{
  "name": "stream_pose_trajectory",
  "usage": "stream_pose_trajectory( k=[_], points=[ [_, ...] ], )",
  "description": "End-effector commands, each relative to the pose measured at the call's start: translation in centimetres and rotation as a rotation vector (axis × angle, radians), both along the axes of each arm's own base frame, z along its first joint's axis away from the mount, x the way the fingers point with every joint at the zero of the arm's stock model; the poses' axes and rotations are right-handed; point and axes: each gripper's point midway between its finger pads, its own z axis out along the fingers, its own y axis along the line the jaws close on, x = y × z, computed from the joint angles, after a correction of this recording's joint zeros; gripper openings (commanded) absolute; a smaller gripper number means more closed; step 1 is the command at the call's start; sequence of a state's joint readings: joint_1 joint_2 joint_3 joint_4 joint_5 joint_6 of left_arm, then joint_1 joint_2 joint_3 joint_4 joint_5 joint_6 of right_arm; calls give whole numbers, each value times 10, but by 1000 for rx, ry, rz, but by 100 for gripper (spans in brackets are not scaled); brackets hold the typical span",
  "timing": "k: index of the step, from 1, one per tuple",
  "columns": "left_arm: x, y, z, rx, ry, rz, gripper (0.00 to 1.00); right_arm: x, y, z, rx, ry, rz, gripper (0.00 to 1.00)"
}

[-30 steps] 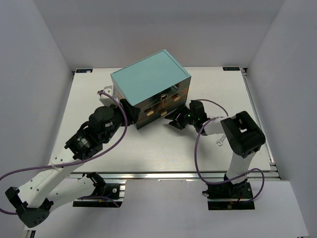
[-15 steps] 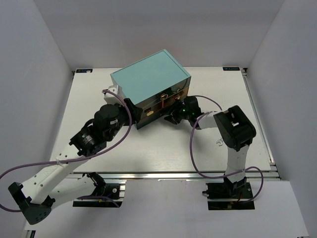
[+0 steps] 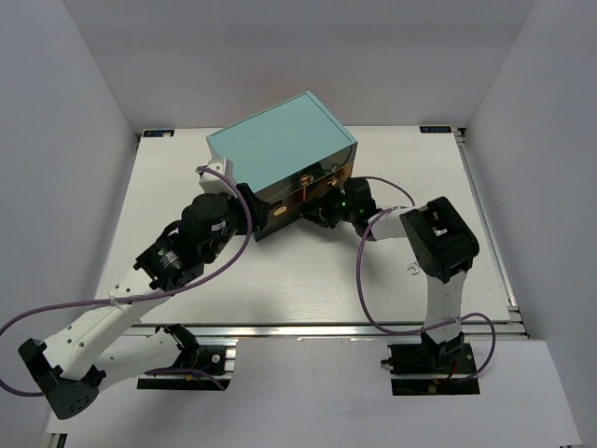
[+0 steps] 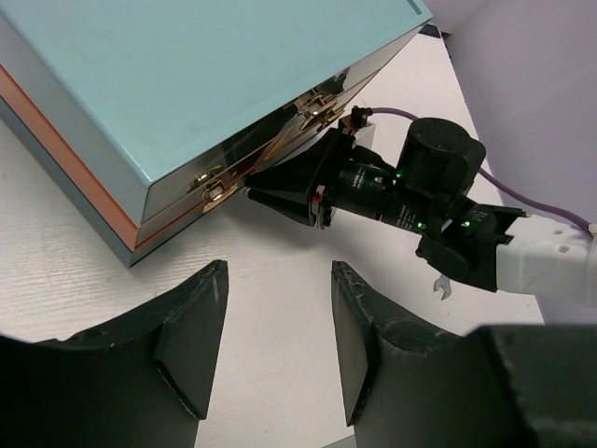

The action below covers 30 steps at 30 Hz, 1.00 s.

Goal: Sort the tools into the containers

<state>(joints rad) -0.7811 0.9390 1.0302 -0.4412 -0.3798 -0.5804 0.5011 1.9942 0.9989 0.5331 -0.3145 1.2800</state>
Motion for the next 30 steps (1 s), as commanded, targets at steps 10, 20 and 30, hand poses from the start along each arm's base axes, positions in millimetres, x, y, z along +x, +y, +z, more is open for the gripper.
stream_pose_trajectory(
  k=[10, 20, 30],
  points=[
    [0, 1, 21, -41, -59, 1, 58, -31, -44, -18, -91, -21, -63, 26],
    [-4, 1, 24, -66, -84, -18, 58, -85, -102, -22, -148, -13, -71, 29],
    [-8, 4, 36, -78, -135, -36, 58, -118, -99, 36, -171, -355, 325, 68]
  ],
)
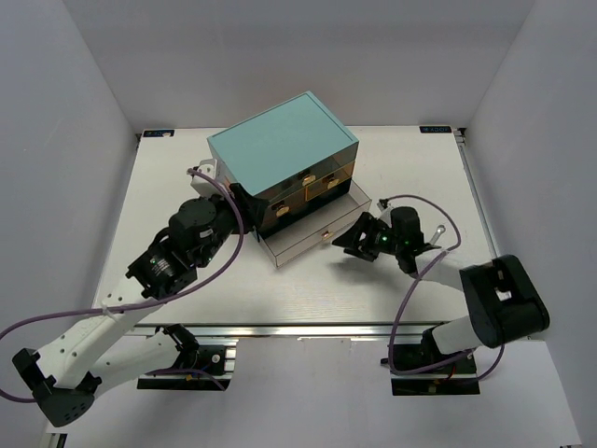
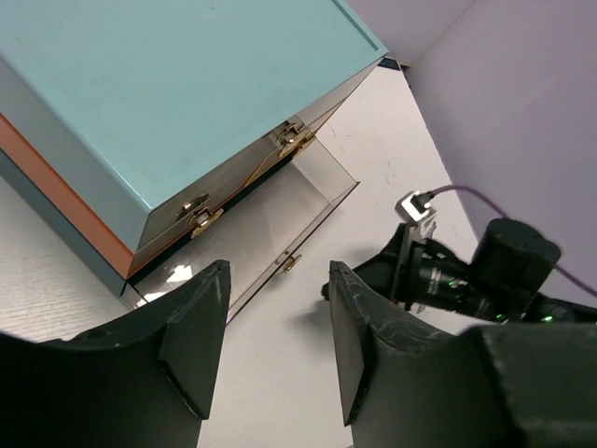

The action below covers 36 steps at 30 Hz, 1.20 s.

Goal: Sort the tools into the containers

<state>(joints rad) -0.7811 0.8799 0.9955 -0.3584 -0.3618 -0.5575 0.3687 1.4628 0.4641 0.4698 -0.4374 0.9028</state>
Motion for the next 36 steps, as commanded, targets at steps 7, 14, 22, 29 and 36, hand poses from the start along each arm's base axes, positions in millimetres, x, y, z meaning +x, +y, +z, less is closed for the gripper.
stream_pose_trajectory(
  k=[7, 14, 22, 29, 36],
  points=[
    [-10, 9, 26, -35, -86, -19, 33, 16, -34, 103, -441, -706, 513, 42],
    [-19, 23, 22, -39, -107, -2, 45, 58, -175, 73, -717, -162, 90, 3],
    [-28, 41, 18, -49, -119, 42, 56, 37, -264, 19, -644, 249, -108, 65],
    [-26, 38, 9, -50, -96, 38, 56, 30, -275, -8, -688, 321, -145, 66],
    [-23, 33, 5, -35, -84, 29, 56, 32, -284, -32, -733, 394, -196, 58]
  ],
)
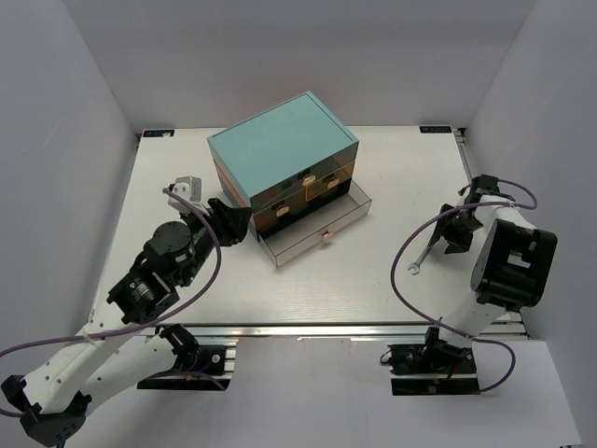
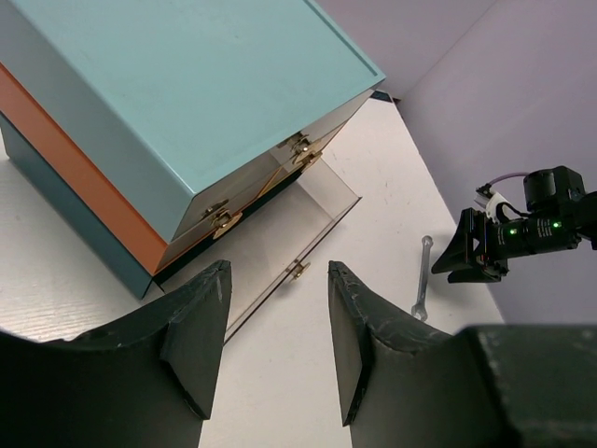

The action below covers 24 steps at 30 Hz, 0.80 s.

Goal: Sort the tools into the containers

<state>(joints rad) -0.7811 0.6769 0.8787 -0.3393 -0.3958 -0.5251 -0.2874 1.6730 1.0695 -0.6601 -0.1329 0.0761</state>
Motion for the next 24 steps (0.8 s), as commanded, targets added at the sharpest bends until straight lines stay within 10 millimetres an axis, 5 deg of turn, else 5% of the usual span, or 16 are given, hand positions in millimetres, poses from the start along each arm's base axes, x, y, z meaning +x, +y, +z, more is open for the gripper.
stream_pose_trajectory(
  k=[1, 10, 14, 19, 22, 24],
  points=[
    [1, -1, -3, 12, 11, 2, 56, 5, -6, -9, -48, 10, -38, 58],
    [-2, 6, -7, 12, 26, 23, 56, 19, 17, -19, -91, 9, 18, 57],
    [-4, 11, -8, 4, 30, 36, 56, 19, 9, -30, -206, 43, 7, 56],
    [-8, 19, -6, 6, 33, 52, 56, 1, -8, -40, -327, 122, -58, 43],
    [-10, 22, -5, 0, 34, 60, 56, -14, -1, -50, -292, 156, -57, 38],
    [-11, 23, -5, -7, 33, 60, 56, -21, 7, -58, -253, 175, -48, 24]
  ],
)
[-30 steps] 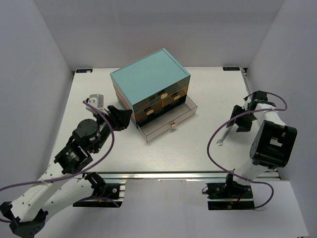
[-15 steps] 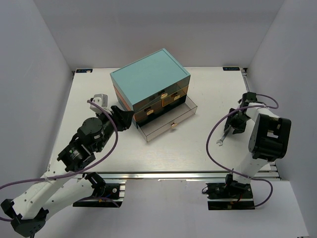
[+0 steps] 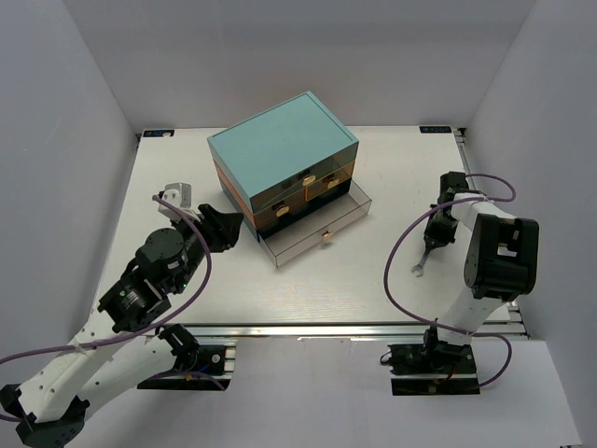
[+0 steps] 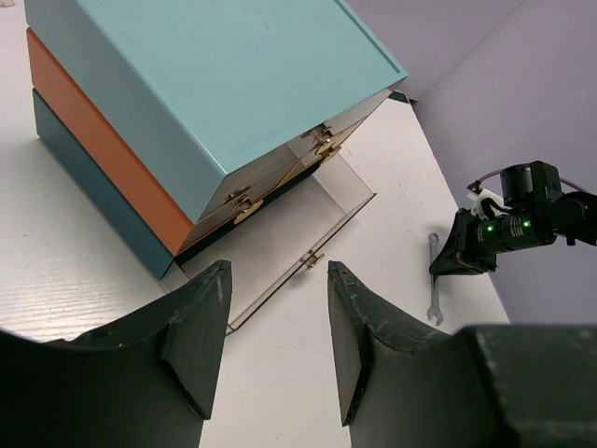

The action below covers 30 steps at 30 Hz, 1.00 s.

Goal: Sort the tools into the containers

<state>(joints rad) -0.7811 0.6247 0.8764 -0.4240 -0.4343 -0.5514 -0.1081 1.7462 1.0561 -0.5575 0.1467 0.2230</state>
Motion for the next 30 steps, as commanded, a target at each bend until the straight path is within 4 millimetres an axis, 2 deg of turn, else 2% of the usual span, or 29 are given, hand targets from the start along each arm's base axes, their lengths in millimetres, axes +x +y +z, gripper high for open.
stream_pose_trajectory(
  k=[1, 4, 11, 16, 20, 22, 30],
  points=[
    [-2, 6, 1, -10, 4, 18, 56, -37, 2, -34, 9, 137, -25, 18],
    [-4, 6, 2, -12, 7, 17, 56, -34, 12, -42, 67, 148, 5, 2],
    [-4, 9, 8, -15, 3, 25, 55, -20, 29, -38, 167, 128, 40, 0],
    [-4, 8, 12, -20, 1, 20, 55, 17, 48, 0, 282, -7, 75, 0],
    [-3, 6, 12, -9, -1, 15, 55, 34, 57, 31, 329, -106, 99, 0],
    [-2, 5, 12, -6, -3, 13, 55, 37, 61, 40, 348, -128, 104, 0],
    [-2, 3, 14, -11, -9, 6, 55, 35, 69, 50, 396, -145, 102, 0]
  ],
)
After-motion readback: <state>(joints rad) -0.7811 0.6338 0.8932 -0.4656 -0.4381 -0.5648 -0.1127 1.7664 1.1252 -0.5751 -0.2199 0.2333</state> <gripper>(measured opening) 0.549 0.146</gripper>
